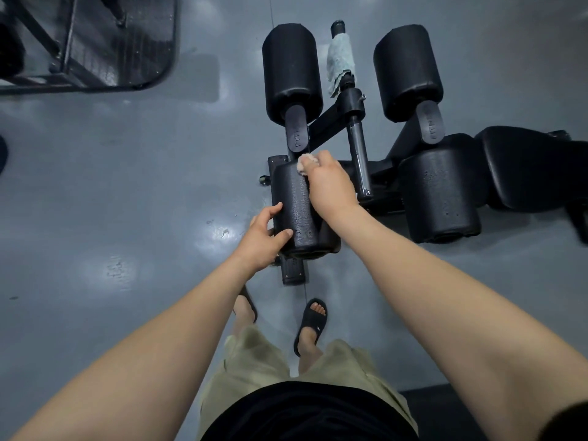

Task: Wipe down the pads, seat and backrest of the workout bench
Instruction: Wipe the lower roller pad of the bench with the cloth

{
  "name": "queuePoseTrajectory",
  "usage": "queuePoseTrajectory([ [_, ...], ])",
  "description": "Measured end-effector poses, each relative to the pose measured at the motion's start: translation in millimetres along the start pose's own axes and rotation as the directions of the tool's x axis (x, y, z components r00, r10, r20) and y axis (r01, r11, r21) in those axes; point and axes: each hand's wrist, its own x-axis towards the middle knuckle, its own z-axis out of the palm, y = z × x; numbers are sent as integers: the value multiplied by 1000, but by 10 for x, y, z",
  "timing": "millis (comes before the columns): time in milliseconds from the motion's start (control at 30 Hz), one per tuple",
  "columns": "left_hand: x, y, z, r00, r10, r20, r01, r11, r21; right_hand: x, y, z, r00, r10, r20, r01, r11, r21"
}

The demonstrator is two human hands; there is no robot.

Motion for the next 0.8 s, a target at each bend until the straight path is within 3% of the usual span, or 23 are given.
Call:
queuePoseTrajectory([
  [200,-16,12,19,1000,-7,-14,8,999,33,-97,-34,77,994,102,-33,-103,995,-13],
  [467,-33,-8,20,1000,-6,-28,8,998,57,-573,30,119,998,-60,24,60,998,-31],
  [800,-54,-60,34,999,11,-51,-5,994,112,-1167,224,190,961,-276,7,274,958,78],
])
